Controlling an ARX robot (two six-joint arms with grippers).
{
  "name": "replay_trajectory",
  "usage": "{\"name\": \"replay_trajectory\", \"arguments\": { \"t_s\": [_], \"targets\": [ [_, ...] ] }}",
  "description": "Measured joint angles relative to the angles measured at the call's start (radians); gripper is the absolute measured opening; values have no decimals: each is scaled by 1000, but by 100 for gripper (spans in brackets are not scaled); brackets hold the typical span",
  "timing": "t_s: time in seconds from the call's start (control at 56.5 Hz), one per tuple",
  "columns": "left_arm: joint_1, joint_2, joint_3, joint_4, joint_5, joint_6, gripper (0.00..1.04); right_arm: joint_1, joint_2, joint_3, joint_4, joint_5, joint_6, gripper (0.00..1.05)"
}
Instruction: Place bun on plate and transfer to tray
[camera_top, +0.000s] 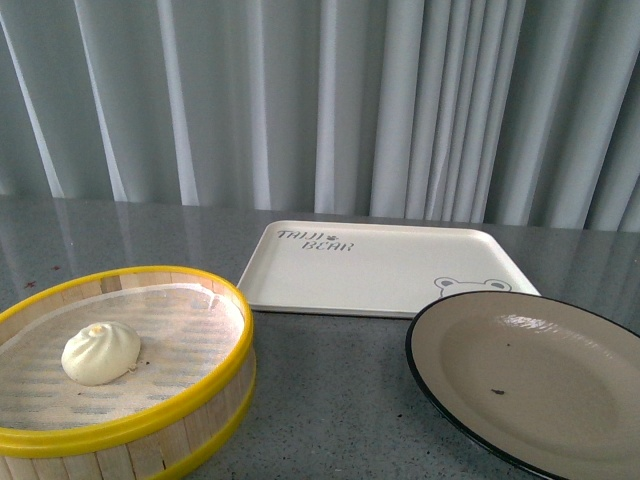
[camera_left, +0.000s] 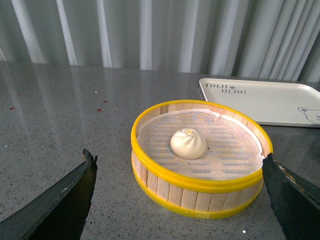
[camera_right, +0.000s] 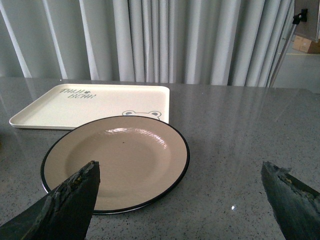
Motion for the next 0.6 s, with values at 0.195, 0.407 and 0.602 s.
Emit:
{"name": "replay_trajectory", "arguments": {
  "t_s": [0.195, 0.407, 0.602],
  "targets": [
    [0, 0, 0, 0, 0, 0, 98, 0, 0, 0, 0, 0, 0, 96],
    [0, 0, 0, 0, 0, 0, 98, 0, 0, 0, 0, 0, 0, 96],
    [0, 0, 0, 0, 0, 0, 98, 0, 0, 0, 0, 0, 0, 96]
  ]
}}
